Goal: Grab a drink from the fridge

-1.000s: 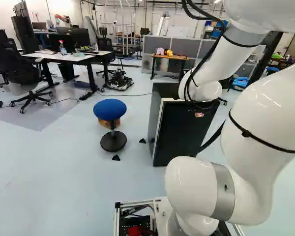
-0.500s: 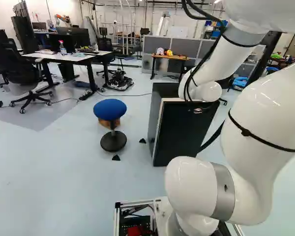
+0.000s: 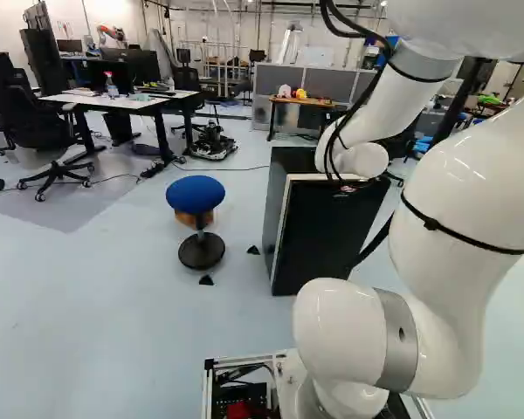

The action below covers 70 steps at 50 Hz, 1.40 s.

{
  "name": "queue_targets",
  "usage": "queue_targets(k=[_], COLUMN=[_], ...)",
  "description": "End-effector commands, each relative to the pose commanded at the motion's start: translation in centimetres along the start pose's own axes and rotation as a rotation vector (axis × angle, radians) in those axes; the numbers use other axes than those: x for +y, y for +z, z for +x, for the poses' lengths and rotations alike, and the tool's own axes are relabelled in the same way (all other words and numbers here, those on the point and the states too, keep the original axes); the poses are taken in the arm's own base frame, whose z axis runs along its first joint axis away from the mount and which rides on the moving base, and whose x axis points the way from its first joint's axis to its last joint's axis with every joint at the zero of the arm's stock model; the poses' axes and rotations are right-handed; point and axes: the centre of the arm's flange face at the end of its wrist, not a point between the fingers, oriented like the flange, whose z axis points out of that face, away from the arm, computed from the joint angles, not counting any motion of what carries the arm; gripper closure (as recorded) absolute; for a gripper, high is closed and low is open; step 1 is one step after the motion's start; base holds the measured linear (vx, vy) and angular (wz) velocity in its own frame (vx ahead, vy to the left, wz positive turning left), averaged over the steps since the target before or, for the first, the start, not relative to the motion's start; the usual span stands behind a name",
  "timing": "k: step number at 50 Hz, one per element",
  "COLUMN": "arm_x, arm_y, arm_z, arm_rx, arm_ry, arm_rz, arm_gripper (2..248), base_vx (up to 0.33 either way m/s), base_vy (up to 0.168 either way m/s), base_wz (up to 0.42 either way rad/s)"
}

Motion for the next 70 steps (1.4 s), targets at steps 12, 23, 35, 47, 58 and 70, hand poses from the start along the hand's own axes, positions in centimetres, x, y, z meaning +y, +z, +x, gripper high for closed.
queue_targets(k=[12, 23, 35, 47, 58, 70], arm_x=[0.1, 0.2, 0.4, 0.4, 0.2, 0.0], arm_y=[1.2, 2.3, 3.4, 4.6, 6.0, 7.5], arm_z=[0.4, 0.7, 1.1, 1.3, 0.7, -0.2], arm_rx=[0.002, 0.004, 0.007, 0.008, -0.007, -0.028], arm_ry=[0.029, 0.062, 0.098, 0.123, 0.123, 0.123], arm_rz=[-0.019, -0.042, -0.067, -0.083, -0.078, -0.072], arm_gripper=[3, 3, 3, 3, 3, 3], base_vx=[0.000, 0.000, 0.000, 0.000, 0.000, 0.000], base_vy=[0.000, 0.000, 0.000, 0.000, 0.000, 0.000], base_wz=[0.000, 0.000, 0.000, 0.000, 0.000, 0.000])
